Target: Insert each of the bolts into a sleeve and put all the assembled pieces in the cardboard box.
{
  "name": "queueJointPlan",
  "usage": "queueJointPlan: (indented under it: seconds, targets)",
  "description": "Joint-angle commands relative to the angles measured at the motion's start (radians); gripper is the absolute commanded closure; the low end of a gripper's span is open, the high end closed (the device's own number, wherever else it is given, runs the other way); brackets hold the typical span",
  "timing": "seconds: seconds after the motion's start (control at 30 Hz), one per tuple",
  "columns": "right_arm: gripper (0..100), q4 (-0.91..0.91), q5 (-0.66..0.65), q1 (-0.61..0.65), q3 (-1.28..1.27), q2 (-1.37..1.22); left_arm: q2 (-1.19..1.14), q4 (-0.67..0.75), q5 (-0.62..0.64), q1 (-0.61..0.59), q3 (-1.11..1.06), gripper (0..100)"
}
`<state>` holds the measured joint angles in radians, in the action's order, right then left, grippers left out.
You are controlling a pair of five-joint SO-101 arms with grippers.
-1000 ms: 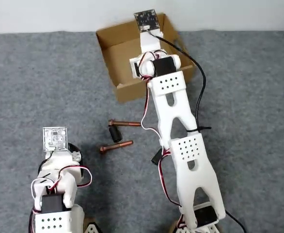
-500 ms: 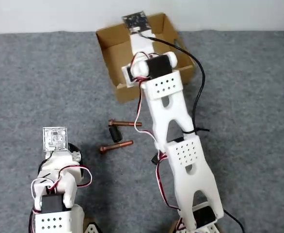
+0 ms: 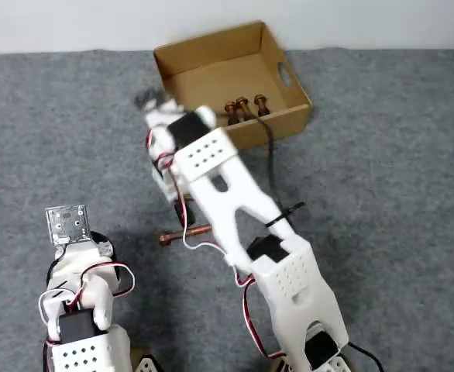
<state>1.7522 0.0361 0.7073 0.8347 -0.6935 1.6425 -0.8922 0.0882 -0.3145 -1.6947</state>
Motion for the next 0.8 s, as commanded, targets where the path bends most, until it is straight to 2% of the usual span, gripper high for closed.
queueJointPlan:
  seconds: [0.0,0.2,0.53,0.77]
  targets:
    - [80.9,0.025,0.049,0.035,-0.02,0.033,0.002,0.032,-0.008,-0.006,0.005,100]
    - [80.9,0.018,0.074,0.041,-0.017,-0.099,0.002,0.032,-0.008,-0.006,0.005,100]
    - [81.1,-0.163,0.064,0.042,-0.017,-0.148,0.002,0.032,-0.008,-0.006,0.005,100]
    - [81.2,-0.202,0.064,0.058,-0.018,-0.208,0.002,0.032,-0.008,-0.006,0.005,100]
